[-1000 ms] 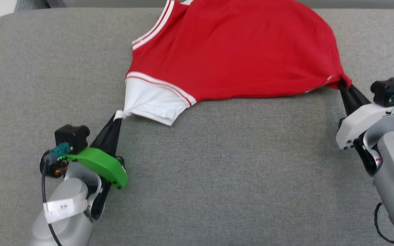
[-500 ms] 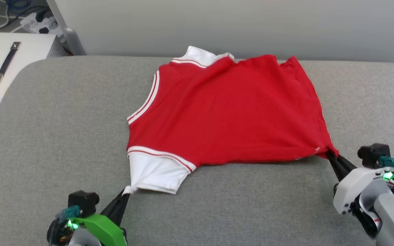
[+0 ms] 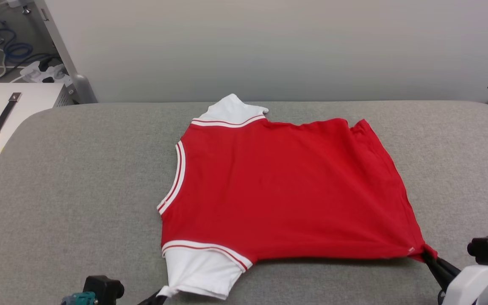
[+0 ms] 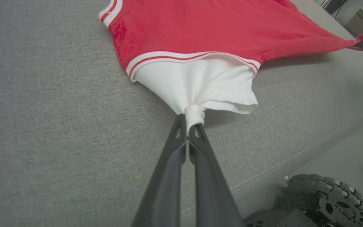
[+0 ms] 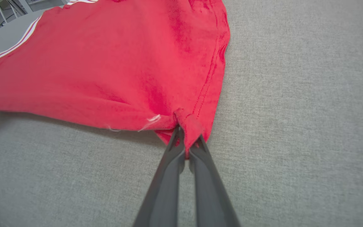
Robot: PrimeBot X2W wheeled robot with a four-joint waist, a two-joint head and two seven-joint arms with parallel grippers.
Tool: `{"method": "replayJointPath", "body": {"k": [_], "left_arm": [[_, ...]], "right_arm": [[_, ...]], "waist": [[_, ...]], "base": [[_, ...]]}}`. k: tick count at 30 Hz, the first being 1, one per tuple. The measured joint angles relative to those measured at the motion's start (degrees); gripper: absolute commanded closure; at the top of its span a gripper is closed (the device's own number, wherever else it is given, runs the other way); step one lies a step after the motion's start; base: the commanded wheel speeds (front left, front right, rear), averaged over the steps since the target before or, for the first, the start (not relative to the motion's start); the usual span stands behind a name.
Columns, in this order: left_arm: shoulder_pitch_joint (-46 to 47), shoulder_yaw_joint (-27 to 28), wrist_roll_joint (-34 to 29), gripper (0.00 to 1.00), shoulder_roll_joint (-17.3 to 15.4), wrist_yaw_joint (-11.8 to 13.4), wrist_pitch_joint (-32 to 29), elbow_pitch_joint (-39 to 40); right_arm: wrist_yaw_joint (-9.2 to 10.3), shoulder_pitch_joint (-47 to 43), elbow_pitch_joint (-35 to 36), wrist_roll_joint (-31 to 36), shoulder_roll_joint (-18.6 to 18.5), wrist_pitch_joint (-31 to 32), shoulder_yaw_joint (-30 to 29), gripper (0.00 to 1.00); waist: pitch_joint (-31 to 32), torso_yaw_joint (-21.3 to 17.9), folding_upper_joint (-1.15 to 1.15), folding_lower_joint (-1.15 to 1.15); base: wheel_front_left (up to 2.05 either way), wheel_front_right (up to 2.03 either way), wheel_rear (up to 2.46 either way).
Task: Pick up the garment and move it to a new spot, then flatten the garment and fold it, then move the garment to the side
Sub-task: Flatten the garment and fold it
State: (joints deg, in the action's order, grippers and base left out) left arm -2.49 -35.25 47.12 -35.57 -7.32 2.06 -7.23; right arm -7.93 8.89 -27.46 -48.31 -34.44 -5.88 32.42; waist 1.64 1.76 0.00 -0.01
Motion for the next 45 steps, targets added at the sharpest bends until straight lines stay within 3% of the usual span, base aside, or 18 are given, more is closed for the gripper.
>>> {"method": "replayJointPath", "body": {"k": [7,9,16,29,45], "left_arm": [[-5.27,-2.43,5.48,1.00,-4.38,0.00,-3.52,6.32],[-8.39,-2.98,7.34,1.00,-6.92,0.00,-4.65,8.43],[-8.74,-0.69,8.29,1.00,-8.17,0.02,-3.14,11.69],[7.67,2.52,6.37,1.00,-7.50,0.01,-5.25,12.94],[24.37,-0.41,2.19,1.00,-2.68,0.01,-8.65,-3.48]], "right_arm": [[0.33,-8.94,8.75,-3.01,-3.69,5.49,-0.11,1.00],[0.34,-14.58,14.04,-3.91,-5.16,8.76,-2.40,1.00],[0.34,-18.98,21.11,-2.86,-5.54,10.77,-8.95,1.00],[0.35,-14.22,28.21,1.91,-3.60,17.78,-17.34,1.00],[0.35,-0.99,22.01,6.83,0.32,22.50,-14.86,1.00]], "waist": [[1.38,-0.20,0.00,0.00],[1.71,-0.12,0.00,0.00],[0.56,-0.04,0.00,0.00],[-4.88,-0.12,0.00,0.00],[-13.63,-1.76,0.00,0.01]], "base": [[0.00,0.00,0.00],[0.00,0.00,0.00],[0.00,0.00,0.00],[0.00,0.00,0.00],[0.00,0.00,0.00]]}}
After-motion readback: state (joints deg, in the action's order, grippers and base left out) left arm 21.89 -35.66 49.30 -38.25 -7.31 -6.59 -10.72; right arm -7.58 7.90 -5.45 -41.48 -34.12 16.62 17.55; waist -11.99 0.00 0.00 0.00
